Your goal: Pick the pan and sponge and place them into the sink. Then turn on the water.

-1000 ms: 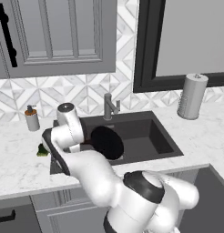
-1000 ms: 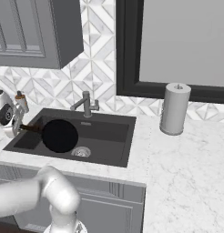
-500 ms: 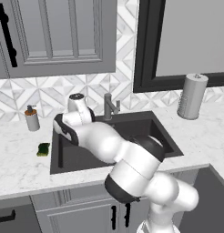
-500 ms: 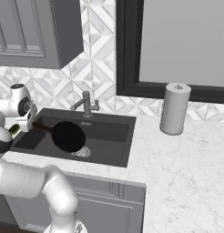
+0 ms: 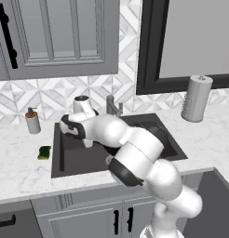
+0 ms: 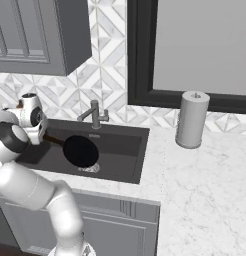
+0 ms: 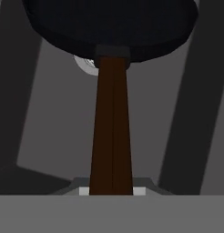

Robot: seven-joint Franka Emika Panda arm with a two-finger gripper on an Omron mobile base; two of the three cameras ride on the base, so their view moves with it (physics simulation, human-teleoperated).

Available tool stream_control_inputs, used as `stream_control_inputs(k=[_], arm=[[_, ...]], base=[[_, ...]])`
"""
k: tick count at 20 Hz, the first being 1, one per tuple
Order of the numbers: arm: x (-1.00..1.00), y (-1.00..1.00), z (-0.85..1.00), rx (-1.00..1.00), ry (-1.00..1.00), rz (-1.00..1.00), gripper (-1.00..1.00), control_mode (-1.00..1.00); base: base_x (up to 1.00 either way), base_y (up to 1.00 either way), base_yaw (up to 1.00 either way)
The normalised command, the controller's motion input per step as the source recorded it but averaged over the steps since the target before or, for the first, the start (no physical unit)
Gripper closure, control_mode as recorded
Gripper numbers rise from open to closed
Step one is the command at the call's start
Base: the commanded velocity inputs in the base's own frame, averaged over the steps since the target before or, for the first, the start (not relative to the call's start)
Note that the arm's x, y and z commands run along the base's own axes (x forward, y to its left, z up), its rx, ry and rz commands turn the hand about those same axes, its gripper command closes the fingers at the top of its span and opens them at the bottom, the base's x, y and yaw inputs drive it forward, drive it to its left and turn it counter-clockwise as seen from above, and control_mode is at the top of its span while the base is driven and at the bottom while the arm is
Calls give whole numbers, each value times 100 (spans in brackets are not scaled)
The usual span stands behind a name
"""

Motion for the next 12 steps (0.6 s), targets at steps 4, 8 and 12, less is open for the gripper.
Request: stream_control_inputs(k=[4, 8, 12], arm=[[11, -18, -41, 0, 0, 0, 100, -100], [21, -4, -42, 0, 0, 0, 100, -100], [31, 0, -35, 0, 0, 0, -100, -100]], base=[[0, 0, 0], [0, 0, 0], [0, 0, 0]])
